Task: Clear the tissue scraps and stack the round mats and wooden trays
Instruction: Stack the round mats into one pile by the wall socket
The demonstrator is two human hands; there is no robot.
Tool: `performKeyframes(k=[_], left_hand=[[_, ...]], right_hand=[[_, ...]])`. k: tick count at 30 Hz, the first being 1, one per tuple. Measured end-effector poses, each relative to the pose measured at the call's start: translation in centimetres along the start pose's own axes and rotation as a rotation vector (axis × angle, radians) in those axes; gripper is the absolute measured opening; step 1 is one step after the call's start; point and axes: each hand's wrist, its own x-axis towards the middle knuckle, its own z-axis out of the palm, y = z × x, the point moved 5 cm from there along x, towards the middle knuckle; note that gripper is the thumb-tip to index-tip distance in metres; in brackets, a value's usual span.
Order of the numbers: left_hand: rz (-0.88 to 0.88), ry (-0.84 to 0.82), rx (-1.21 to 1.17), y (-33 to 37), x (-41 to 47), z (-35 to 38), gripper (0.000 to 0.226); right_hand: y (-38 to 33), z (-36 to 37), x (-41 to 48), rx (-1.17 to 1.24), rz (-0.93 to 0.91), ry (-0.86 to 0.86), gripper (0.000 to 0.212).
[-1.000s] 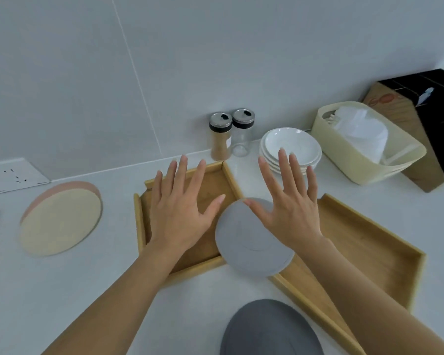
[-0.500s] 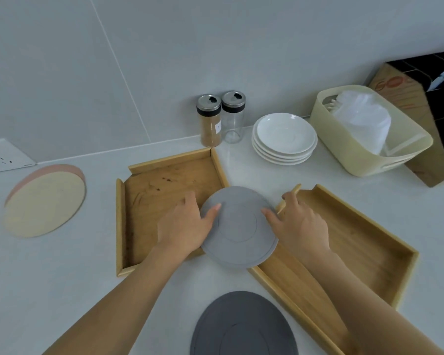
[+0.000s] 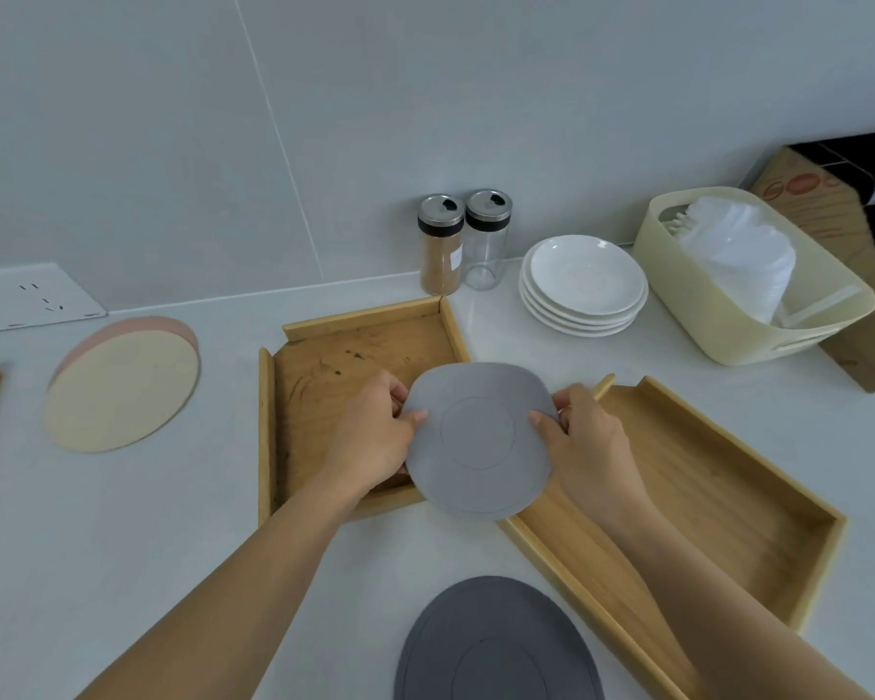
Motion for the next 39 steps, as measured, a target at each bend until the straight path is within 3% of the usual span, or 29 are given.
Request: performKeyframes(k=[9, 16, 25, 34, 39], left_hand=[[0.017, 0.216, -0.092, -3.4, -0.2, -9.9, 0.014], [-0.085, 0.390, -0.143, -11.0, 0.2, -20.0, 0.015], [-0.203, 0.504, -0.143, -19.9, 4.3, -29.0, 0.016], [-0.199, 0.492, 0.145, -22.3, 7.5, -30.1, 0.019], [-0.181, 0.469, 0.459, -23.0, 7.2, -29.8, 0.029]], right_hand=[[-8.7, 5.3, 1.6, -0.054, -0.139, 0.025, 0.015], [-17.5, 15.1, 2.9, -0.069, -0.251, -0.096, 0.017], [-25.7, 27.6, 6.6, -0.252, -0.251, -0.208, 0.026], [-25.8, 31.9, 9.1, -0.441, -0.238, -0.224, 0.031], [-25.2, 31.4, 8.7, -0.606, -0.412, -0.118, 0.037]])
